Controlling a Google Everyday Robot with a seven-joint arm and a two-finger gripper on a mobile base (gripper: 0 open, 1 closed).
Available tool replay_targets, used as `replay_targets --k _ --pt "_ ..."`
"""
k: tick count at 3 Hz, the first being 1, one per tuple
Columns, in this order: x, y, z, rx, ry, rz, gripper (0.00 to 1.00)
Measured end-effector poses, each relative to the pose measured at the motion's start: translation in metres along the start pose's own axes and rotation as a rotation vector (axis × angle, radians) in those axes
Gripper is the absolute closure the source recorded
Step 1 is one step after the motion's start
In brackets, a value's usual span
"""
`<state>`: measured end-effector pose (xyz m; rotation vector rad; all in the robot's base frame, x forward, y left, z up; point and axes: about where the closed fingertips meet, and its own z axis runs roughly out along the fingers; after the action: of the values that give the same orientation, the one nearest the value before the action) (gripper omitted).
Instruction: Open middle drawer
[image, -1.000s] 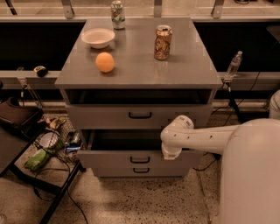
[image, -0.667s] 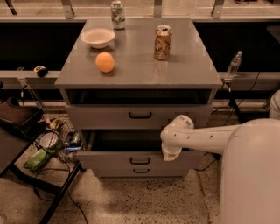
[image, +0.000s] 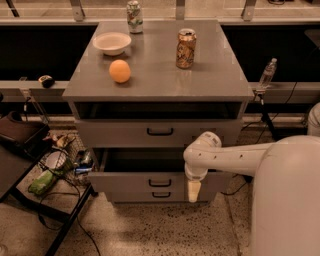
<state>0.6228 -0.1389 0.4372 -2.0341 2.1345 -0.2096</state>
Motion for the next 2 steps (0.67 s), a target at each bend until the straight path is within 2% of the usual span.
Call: replay_targets --k 1,2 --pt "0.000 0.000 0.000 -0.001 0.000 0.000 0.00" --pt "0.006 0.027 0.007 -0.055 0.024 0.015 0.00"
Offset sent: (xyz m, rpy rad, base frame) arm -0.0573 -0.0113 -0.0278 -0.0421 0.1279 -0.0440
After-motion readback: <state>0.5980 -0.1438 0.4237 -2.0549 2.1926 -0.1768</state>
